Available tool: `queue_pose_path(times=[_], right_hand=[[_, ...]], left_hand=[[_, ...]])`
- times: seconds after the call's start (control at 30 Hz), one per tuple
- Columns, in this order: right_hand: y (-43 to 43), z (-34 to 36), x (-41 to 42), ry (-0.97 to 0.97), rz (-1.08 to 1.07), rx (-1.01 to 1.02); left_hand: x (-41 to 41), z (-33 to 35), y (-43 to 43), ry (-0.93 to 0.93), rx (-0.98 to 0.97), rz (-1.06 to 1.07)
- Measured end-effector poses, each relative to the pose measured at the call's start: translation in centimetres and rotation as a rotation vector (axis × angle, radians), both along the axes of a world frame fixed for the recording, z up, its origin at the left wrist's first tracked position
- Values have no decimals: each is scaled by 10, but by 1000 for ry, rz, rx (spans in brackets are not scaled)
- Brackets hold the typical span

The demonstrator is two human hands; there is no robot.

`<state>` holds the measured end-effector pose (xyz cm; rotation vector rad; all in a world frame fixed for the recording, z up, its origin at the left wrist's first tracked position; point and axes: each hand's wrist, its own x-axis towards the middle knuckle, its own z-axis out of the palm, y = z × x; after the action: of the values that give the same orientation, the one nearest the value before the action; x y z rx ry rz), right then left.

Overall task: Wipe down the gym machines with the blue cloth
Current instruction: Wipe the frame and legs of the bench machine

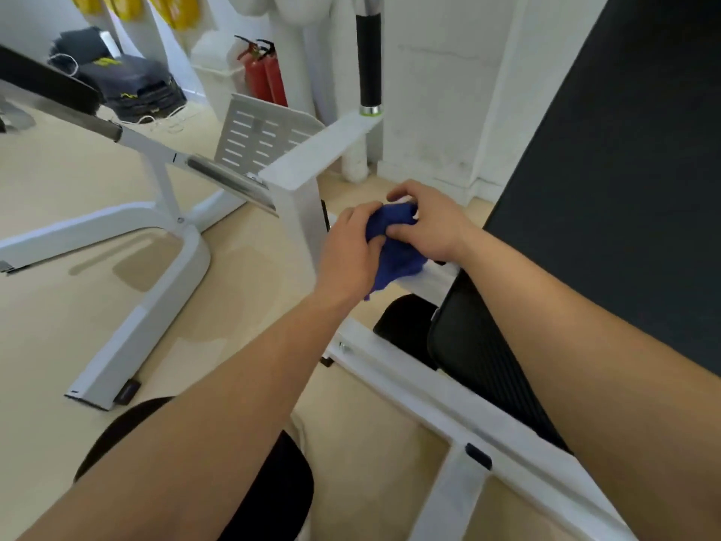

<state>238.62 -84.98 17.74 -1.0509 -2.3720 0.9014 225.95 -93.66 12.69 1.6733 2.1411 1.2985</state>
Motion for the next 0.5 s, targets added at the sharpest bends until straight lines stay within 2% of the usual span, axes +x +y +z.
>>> queue_pose_path(times=[0.1, 0.27, 0.37, 0.43, 0.5], right_hand=[[-28, -3, 9, -51, 6, 65], [-38, -15, -7, -136, -75, 279], [-26, -30, -11, -323, -146, 392], [-14, -39, -14, -468, -164, 391], [-3, -42, -17, -552, -108, 334]], left_hand=[[-6, -1, -27, 91, -4, -69], [-9, -20, -28, 103, 43, 31], [-1, -46, -12, 107, -7, 109], [11, -67, -3, 145, -42, 123], [26, -85, 2, 114, 2, 103]])
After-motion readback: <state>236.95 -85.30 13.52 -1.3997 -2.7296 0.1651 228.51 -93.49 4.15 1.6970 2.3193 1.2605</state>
